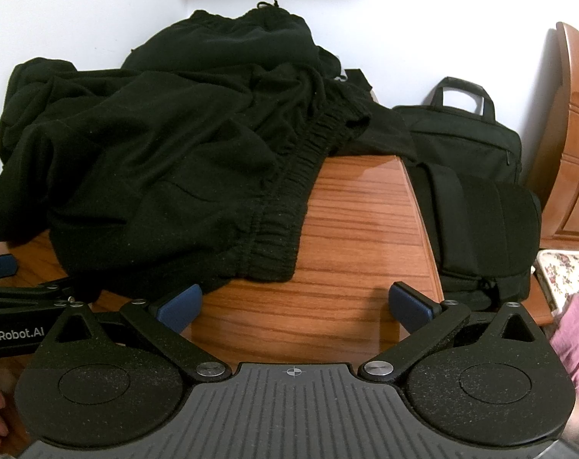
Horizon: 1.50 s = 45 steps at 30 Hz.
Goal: Fold clothes
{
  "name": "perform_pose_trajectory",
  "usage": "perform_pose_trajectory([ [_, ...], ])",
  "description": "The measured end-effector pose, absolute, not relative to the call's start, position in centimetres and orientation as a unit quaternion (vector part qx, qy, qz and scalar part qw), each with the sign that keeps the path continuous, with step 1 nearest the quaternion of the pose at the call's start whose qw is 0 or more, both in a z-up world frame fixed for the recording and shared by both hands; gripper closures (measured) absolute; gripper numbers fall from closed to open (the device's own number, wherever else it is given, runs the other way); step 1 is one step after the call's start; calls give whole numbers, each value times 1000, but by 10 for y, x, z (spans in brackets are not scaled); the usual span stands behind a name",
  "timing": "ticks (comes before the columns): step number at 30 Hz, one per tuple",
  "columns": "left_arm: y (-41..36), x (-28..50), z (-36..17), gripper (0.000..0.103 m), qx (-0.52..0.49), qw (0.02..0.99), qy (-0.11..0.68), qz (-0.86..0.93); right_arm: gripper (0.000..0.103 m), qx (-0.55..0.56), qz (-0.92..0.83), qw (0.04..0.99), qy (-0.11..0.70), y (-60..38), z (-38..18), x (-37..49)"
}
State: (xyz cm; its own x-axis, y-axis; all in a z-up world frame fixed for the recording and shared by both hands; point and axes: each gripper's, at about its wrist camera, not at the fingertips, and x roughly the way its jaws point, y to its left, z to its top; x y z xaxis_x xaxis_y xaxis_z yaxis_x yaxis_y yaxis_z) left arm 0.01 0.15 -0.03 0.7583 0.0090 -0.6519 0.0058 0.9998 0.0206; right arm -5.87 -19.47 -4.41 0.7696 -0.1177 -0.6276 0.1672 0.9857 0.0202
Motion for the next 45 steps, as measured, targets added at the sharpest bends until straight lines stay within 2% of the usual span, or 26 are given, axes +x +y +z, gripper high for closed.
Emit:
perform_pose_trajectory([
  [39,3,-8,2,0,17,938,347,13,0,33,-61,941,331,-196,-47,-57],
  [45,6,-19,43,0,-9,957,288,22,0,9,5,943,332,-206,-45,-51],
])
